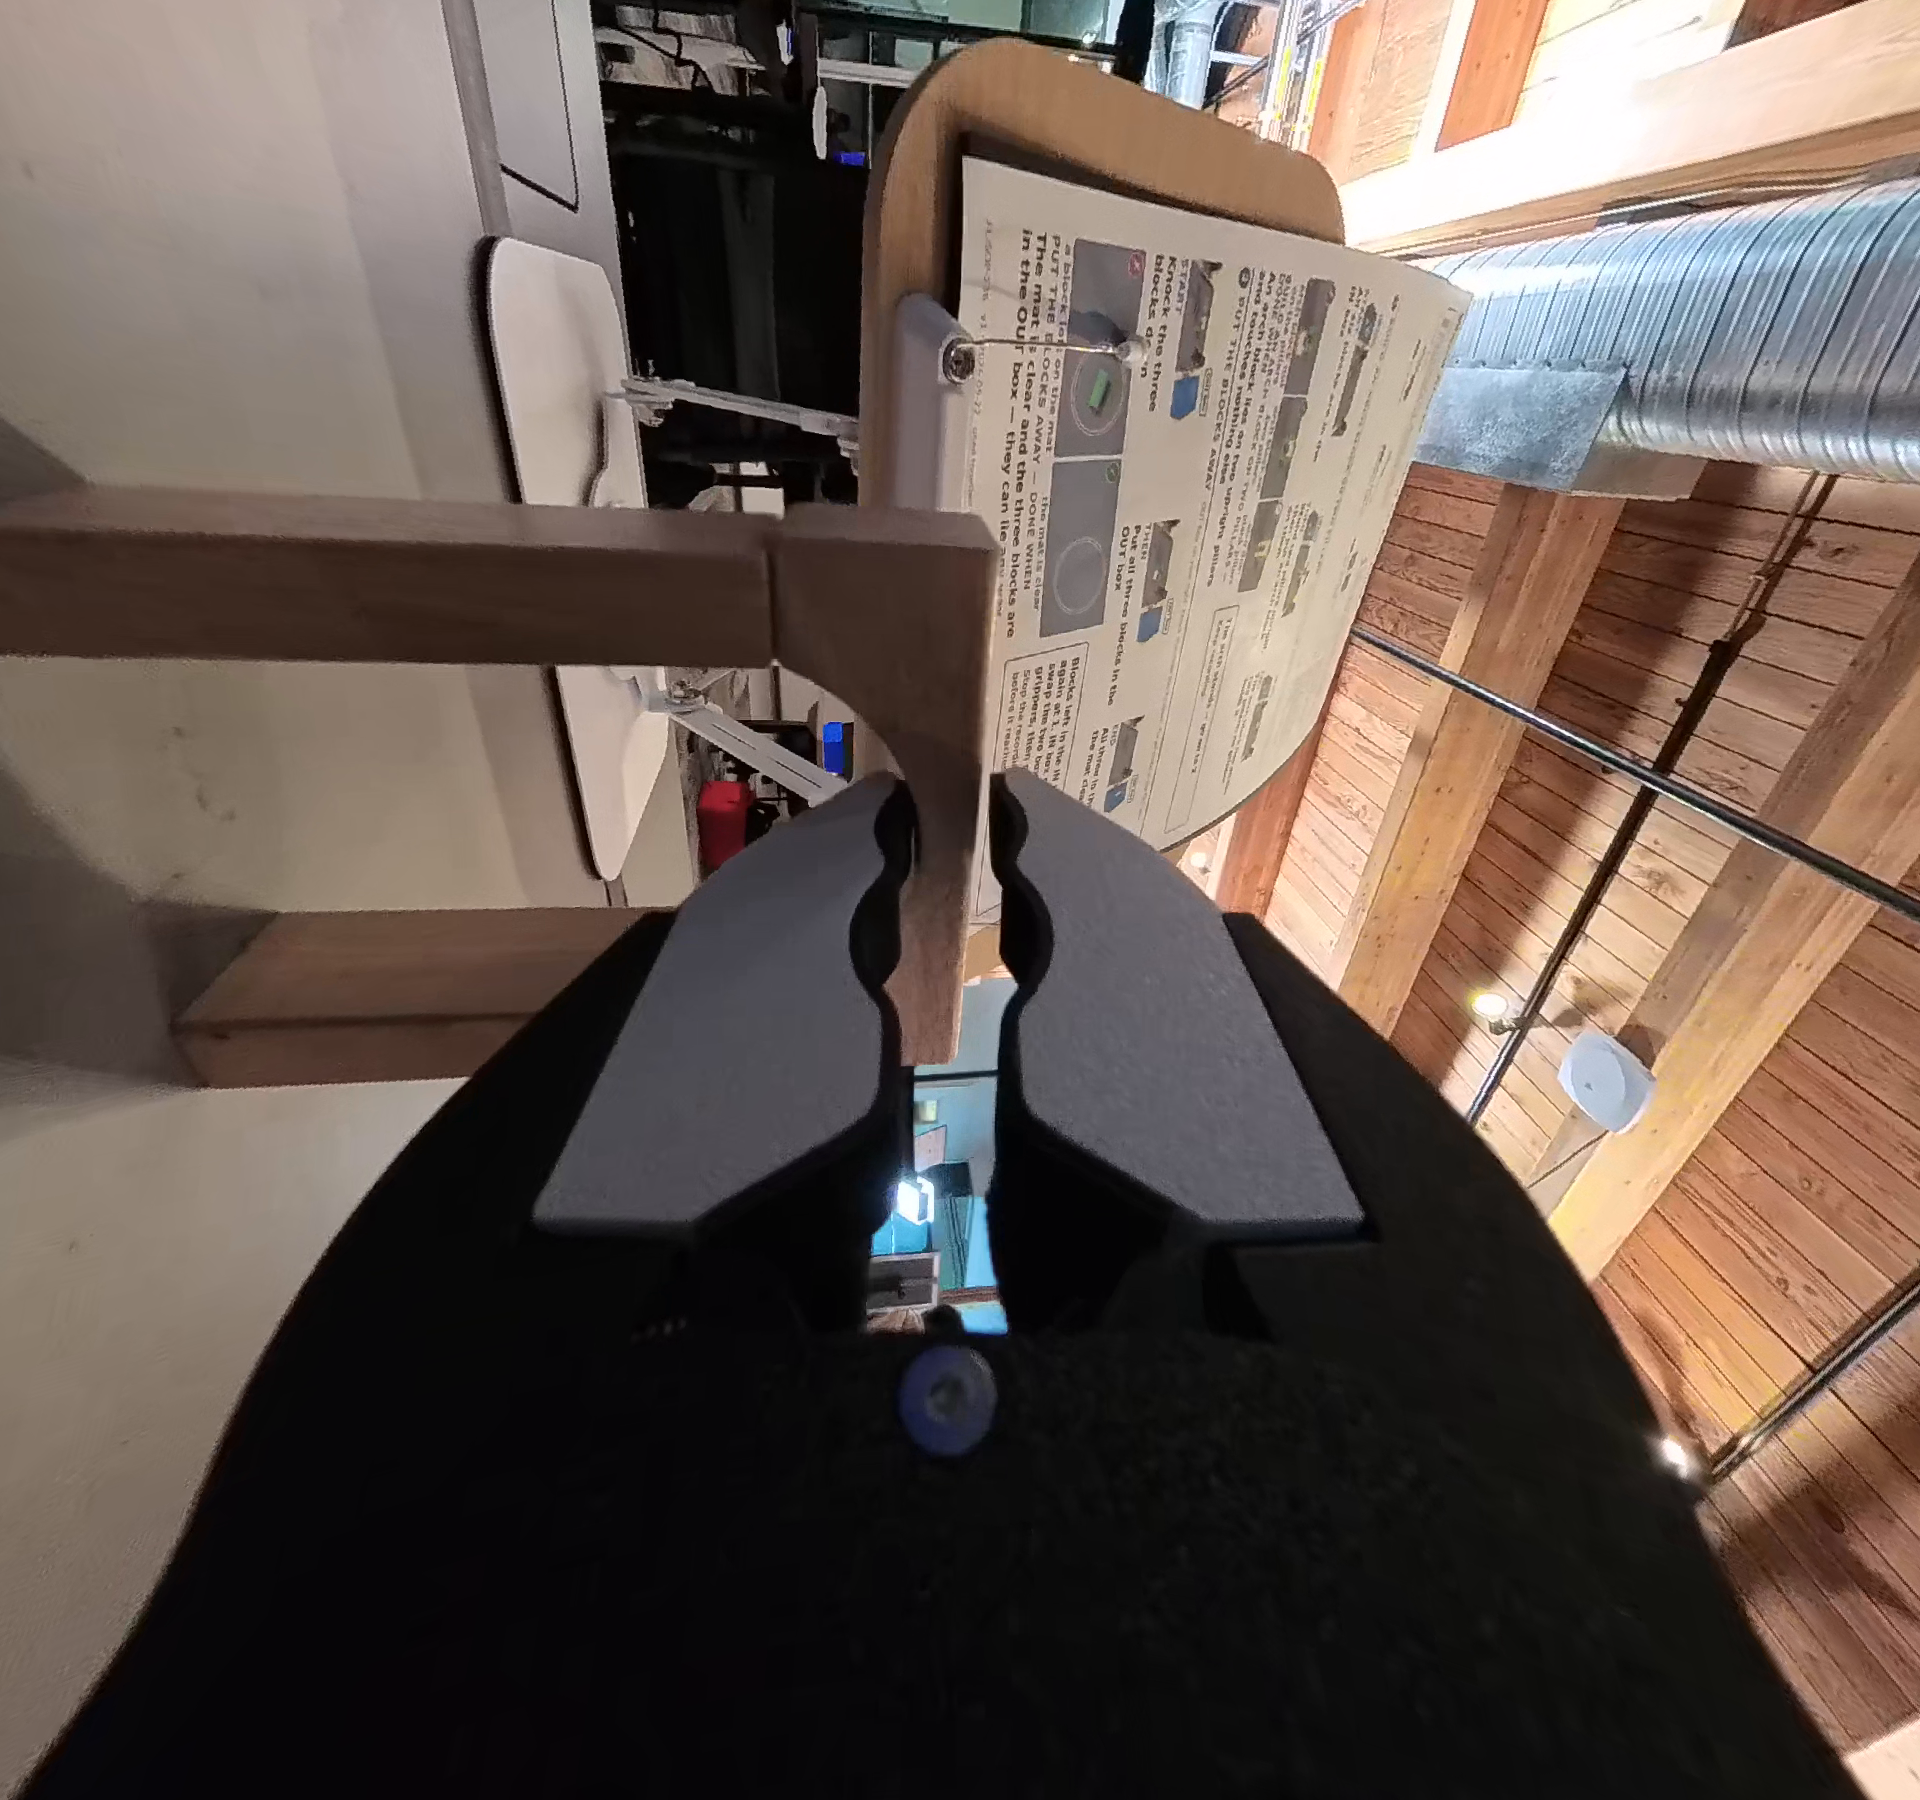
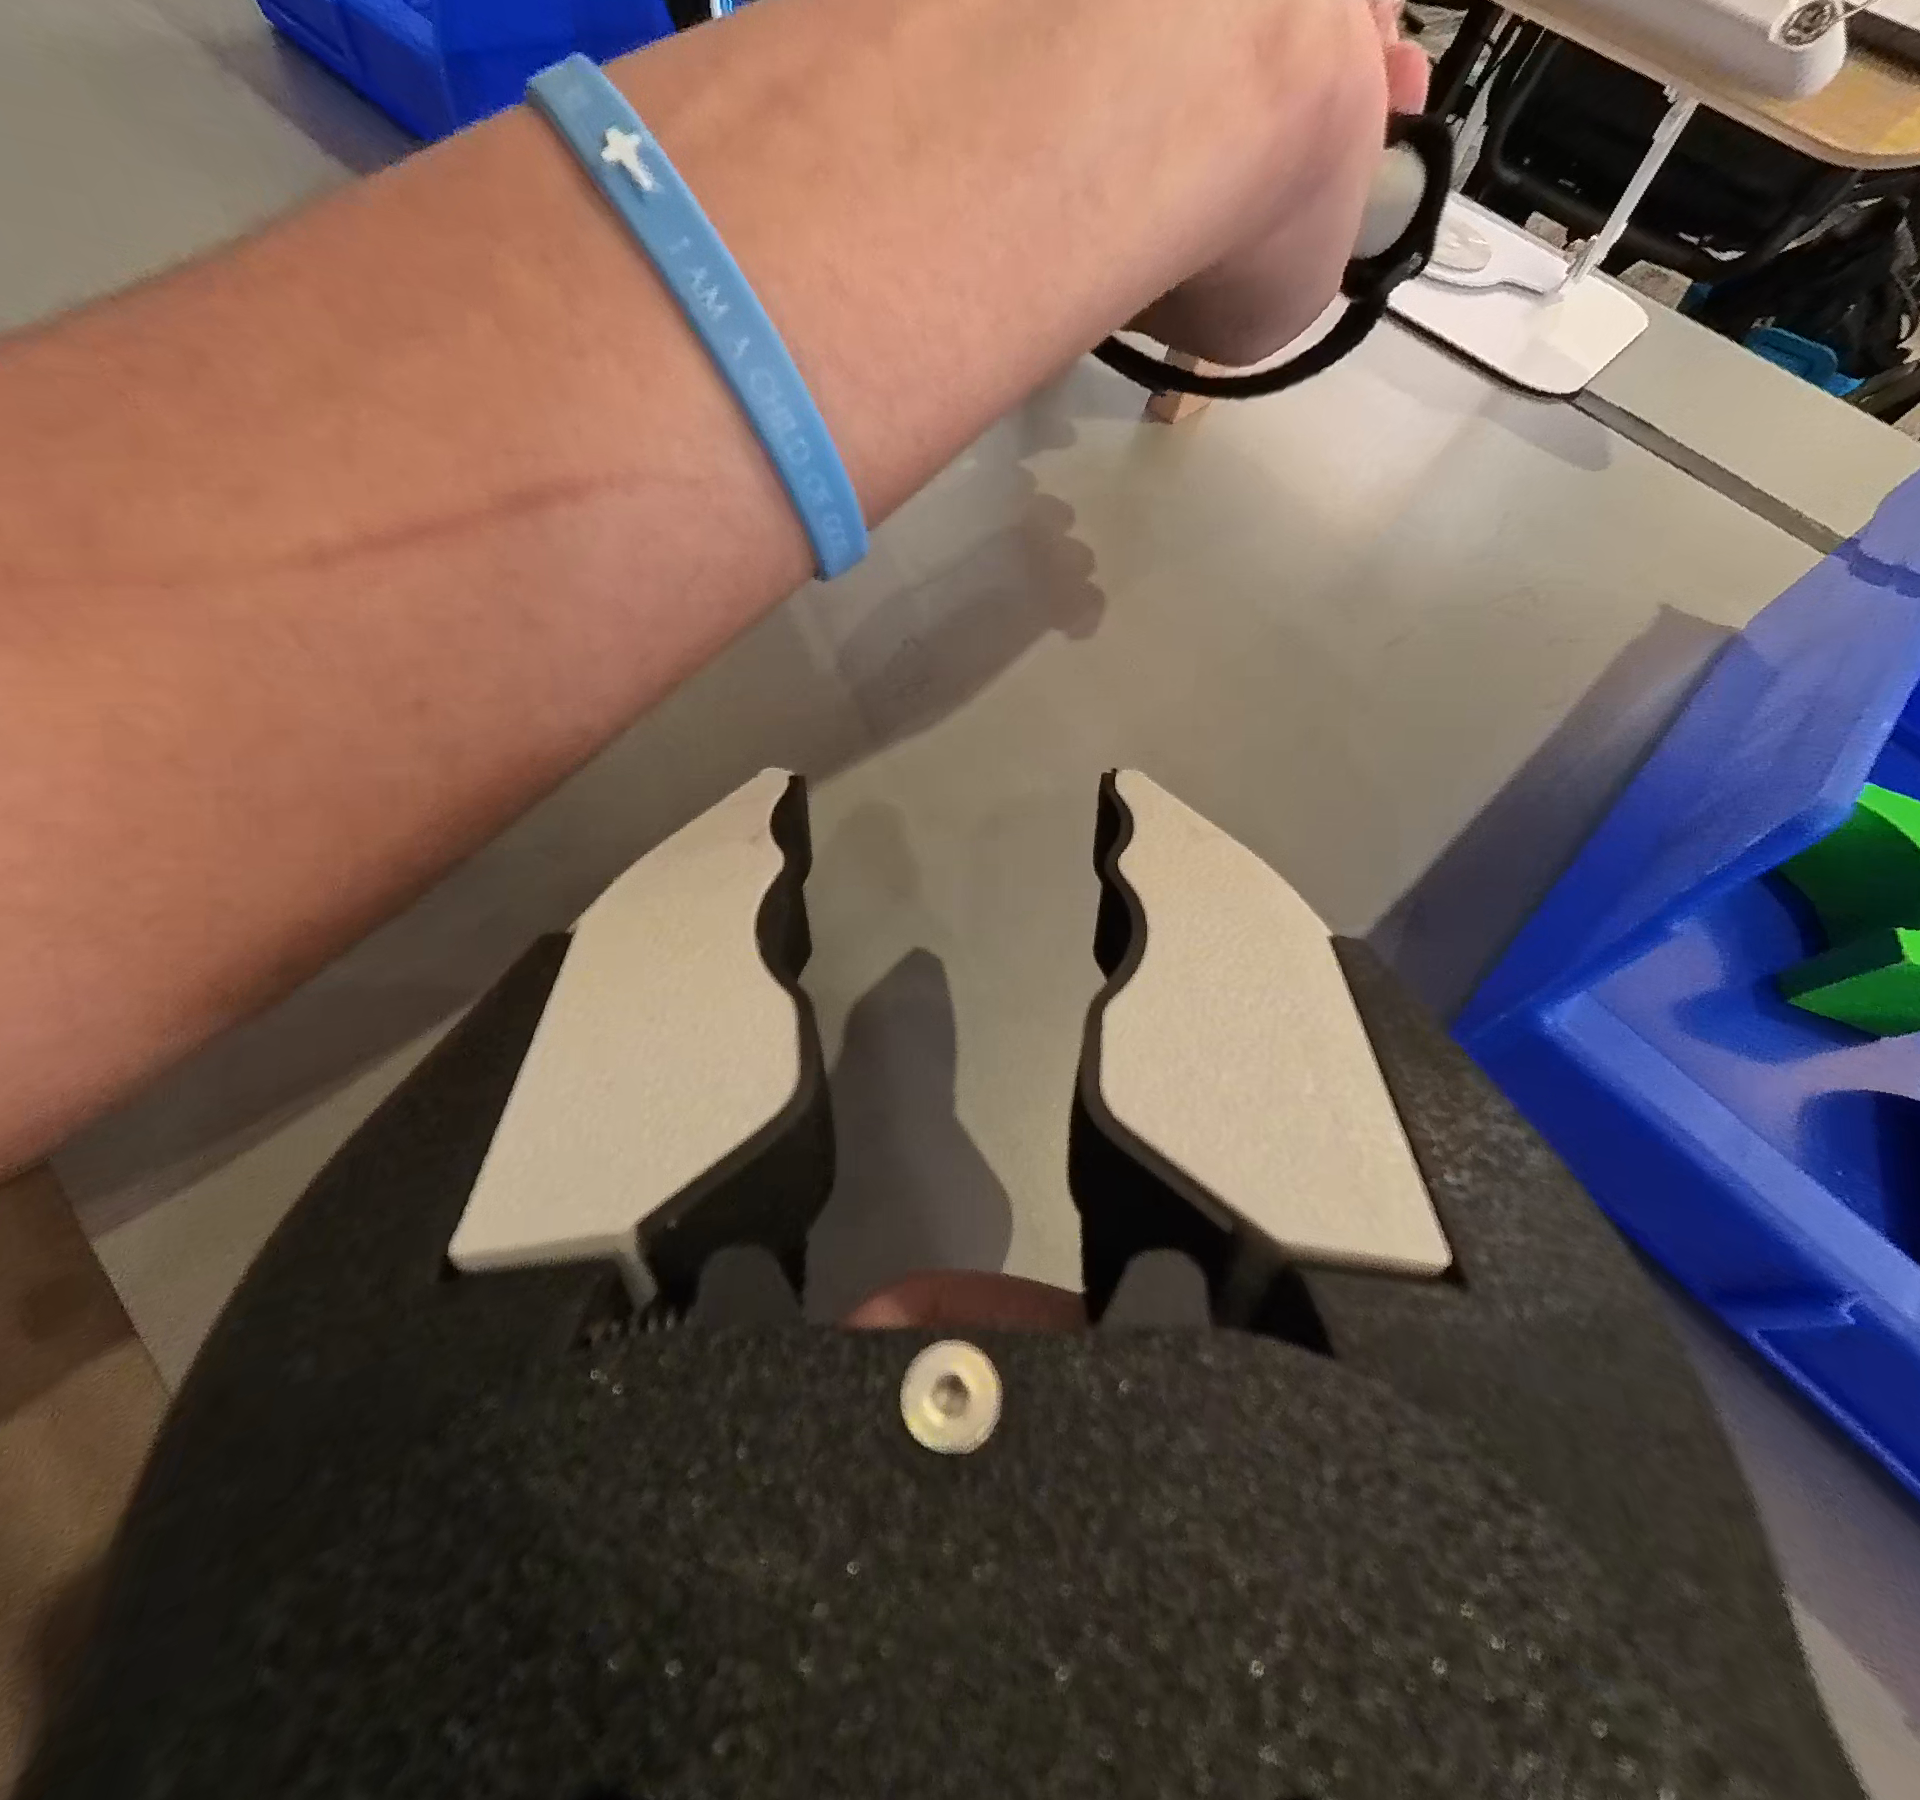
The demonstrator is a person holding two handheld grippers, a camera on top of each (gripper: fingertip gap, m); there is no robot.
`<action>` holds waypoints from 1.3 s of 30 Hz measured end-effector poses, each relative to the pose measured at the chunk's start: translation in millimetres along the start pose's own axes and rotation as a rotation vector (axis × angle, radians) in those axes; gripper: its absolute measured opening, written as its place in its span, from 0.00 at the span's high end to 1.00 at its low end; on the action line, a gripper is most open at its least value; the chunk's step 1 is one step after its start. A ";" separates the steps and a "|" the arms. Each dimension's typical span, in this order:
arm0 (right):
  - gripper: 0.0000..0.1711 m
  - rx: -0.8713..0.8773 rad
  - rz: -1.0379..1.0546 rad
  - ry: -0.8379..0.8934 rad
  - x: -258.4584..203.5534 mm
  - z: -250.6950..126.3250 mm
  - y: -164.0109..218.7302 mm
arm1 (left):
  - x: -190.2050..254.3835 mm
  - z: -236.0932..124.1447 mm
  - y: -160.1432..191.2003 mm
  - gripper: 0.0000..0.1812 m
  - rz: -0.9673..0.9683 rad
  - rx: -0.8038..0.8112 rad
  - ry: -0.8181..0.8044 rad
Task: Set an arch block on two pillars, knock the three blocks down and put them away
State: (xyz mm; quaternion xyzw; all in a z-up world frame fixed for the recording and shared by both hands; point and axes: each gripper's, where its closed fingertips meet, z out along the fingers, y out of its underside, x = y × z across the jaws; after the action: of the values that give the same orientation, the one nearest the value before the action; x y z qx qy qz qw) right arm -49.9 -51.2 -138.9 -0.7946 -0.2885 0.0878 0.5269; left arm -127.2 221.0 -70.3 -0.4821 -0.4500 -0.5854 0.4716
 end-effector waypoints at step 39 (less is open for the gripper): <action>0.69 -0.009 -0.015 -0.014 -4.2 1.1 0.3 | 33.9 -43.9 2.1 0.82 0.151 -0.252 0.108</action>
State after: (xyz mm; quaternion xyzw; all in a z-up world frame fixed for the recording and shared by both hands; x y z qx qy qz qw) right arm -53.7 -52.7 -140.4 -0.7941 -0.2984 0.0881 0.5220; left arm -134.3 173.6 -42.3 -0.5379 -0.3096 -0.6248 0.4737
